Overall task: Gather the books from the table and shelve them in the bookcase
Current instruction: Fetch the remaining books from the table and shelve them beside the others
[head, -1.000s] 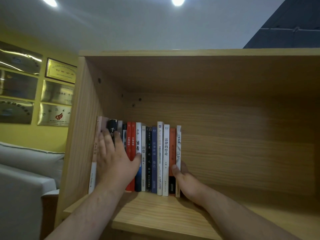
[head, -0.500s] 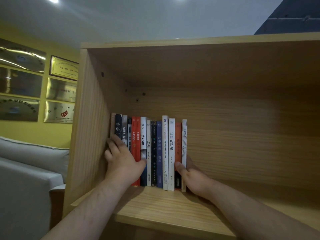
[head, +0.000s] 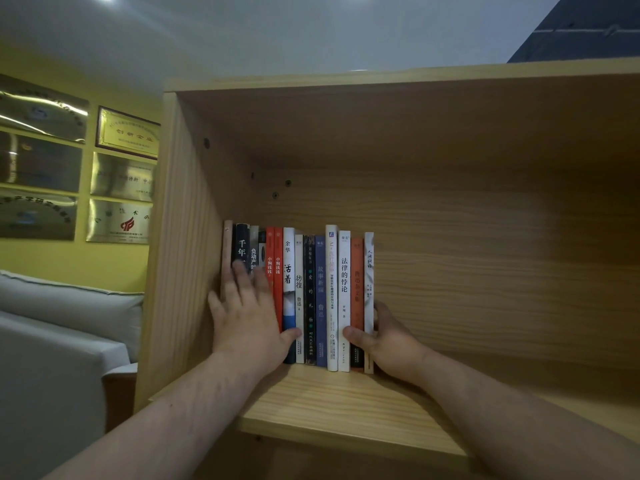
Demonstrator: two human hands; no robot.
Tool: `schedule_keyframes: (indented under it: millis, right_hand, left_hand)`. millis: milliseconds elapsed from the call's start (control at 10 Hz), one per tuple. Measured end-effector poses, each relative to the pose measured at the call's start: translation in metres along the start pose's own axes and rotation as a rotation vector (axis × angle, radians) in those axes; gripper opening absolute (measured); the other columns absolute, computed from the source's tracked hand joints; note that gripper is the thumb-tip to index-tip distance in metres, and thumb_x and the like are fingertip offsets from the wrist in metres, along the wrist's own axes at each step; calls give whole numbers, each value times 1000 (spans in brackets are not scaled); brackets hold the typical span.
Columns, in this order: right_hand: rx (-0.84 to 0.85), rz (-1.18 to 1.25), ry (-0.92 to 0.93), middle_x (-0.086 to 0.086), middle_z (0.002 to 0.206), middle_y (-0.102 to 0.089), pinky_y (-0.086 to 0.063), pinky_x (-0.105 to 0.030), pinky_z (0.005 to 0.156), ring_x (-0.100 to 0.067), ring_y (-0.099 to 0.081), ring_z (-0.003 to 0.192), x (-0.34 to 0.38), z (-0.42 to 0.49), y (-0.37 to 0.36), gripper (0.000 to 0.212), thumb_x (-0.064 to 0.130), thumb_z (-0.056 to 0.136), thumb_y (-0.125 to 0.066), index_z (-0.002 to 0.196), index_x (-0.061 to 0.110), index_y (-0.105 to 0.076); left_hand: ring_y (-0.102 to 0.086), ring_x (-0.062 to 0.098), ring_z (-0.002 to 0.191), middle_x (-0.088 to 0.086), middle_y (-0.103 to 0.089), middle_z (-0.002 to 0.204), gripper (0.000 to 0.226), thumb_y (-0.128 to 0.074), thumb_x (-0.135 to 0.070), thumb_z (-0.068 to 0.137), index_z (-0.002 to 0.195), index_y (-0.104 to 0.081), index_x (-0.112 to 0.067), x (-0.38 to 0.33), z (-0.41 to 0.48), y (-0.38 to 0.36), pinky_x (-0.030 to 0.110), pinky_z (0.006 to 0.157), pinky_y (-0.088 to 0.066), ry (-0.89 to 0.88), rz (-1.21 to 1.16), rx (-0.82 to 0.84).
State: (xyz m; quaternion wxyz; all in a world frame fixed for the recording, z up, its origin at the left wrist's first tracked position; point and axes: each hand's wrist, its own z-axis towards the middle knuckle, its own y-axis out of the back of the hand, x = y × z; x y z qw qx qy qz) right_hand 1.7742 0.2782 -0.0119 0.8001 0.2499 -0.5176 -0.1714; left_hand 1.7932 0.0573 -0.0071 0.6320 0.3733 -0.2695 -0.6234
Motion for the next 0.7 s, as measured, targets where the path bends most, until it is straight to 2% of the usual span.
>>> schedule_keyframes:
  millis: [100, 200, 300, 400, 500, 600, 700]
  right_hand:
    - [-21, 11, -10, 22, 107, -62, -53, -29, 99, -3, -62, 102, -2, -1, -1, 64, 34, 93, -69, 146, 26, -35]
    - [13, -63, -6, 22, 113, -62, -56, -25, 91, 1, -62, 100, -3, -3, -1, 77, 30, 86, -77, 145, 34, -29]
    - [31, -117, 7, 18, 123, -62, -52, -14, 82, 3, -59, 98, -3, -1, -4, 82, 28, 86, -78, 147, 33, -24]
    - [28, -117, 12, 10, 136, -62, -46, -12, 83, 1, -57, 105, -3, 1, -5, 86, 27, 86, -77, 150, 33, -21]
    - [30, -105, 29, 9, 137, -62, -47, -11, 82, 0, -58, 108, -6, 2, -3, 86, 26, 86, -78, 151, 34, -22]
    - [3, -79, 10, 12, 129, -65, -53, -23, 92, -5, -64, 111, 3, -9, -1, 72, 29, 87, -76, 144, 32, -32]
    - [-34, 40, -20, 12, 120, -66, -55, -22, 87, 1, -63, 93, 17, -19, 9, 47, 29, 93, -70, 131, 36, -42]
  left_hand:
    - [30, 34, 148, 13, 45, 153, 135, -70, -65, 75, 146, 38, -27, 6, 1, 1, 55, 124, 5, -160, 9, 25]
    - [29, 33, 149, 11, 46, 153, 139, -72, -69, 71, 143, 40, -31, 12, 5, -2, 54, 124, 5, -228, 106, 20]
    - [26, 37, 150, 17, 43, 154, 139, -67, -76, 70, 140, 43, -26, 12, 7, -3, 55, 122, 2, -226, 187, -7]
    - [25, 42, 149, 23, 44, 152, 140, -63, -79, 70, 137, 45, -19, 11, 7, -4, 58, 122, -1, -236, 254, -2]
    - [28, 40, 148, 21, 45, 152, 138, -64, -76, 72, 139, 44, -21, 11, 7, -1, 58, 122, 1, -234, 194, 38]
    - [9, 30, 155, 11, 20, 166, 112, -62, -62, 85, 156, 17, -28, 12, -4, 11, 53, 124, -7, -252, -38, -26]
    - [-23, 20, 149, -1, -20, 162, 82, -58, -56, 91, 157, -16, -30, 17, -12, 18, 45, 121, -26, -276, -186, -98]
